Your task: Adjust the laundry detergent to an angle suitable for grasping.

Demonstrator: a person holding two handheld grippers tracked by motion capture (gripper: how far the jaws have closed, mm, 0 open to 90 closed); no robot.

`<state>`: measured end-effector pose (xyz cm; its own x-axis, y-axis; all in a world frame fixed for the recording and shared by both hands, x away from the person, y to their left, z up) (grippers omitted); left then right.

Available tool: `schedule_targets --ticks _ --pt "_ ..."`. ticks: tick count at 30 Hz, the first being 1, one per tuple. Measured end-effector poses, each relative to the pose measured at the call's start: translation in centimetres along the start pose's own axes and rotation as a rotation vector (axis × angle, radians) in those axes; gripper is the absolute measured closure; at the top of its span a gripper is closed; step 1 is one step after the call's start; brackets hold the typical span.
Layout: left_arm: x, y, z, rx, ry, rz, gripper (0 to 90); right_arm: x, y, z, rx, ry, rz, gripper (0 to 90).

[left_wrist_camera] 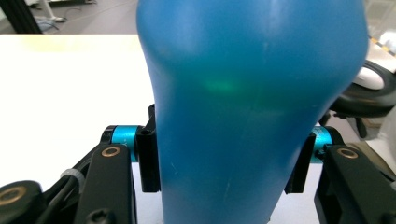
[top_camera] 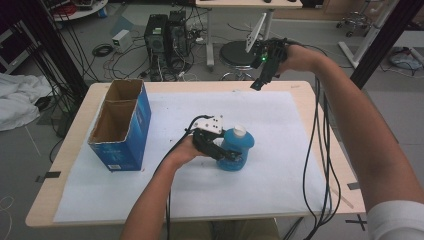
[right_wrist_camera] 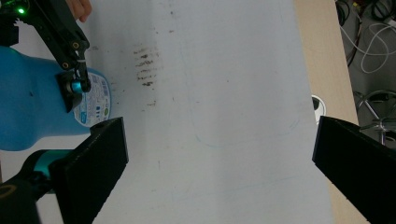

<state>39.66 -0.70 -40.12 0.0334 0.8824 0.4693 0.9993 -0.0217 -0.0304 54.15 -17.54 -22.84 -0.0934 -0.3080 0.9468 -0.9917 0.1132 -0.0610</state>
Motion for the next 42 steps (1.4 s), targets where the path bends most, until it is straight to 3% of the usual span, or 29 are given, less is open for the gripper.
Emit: schedule_targets --ticks 10,12,16,25,32,42 --pt "0.1 0.5 0.5 0.009 -0.020 0.016 45.6 -0.1 0.2 0.4 -0.004 0.006 0.001 2.4" --pt "0.1 0.5 0.6 -0.015 -0.027 0.026 45.4 0.0 0.3 0.4 -0.007 0.002 0.002 2.4" --pt "0.2 0.5 0.9 -0.017 -0.040 0.025 45.1 0.1 0.4 0.3 -0.006 -0.001 0.005 2.4" --pt "0.5 0.4 1.1 0.023 -0.037 0.002 44.1 0.3 0.8 0.2 -0.002 -0.001 0.008 2.4" --pt "0.9 0.3 0.6 0.050 -0.076 -0.016 35.4 0.3 0.8 0.3 -0.005 0.006 0.011 2.4" --pt "2.6 -0.3 0.1 0.077 -0.081 -0.065 22.7 0.4 1.0 0.2 -0.003 0.004 0.013 2.4"
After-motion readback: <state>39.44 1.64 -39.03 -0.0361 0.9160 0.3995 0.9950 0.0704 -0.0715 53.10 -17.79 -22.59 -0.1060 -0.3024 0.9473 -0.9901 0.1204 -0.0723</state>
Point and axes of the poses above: each handheld gripper's, and its own axes: x roughly backward along the jaws, z roughly out of its underside, y roughly to its left, the point moved 3 cm from there along -x, roughly forward along the jaws, and after that the axes turned 4 degrees about y, right-handed, at the moved point
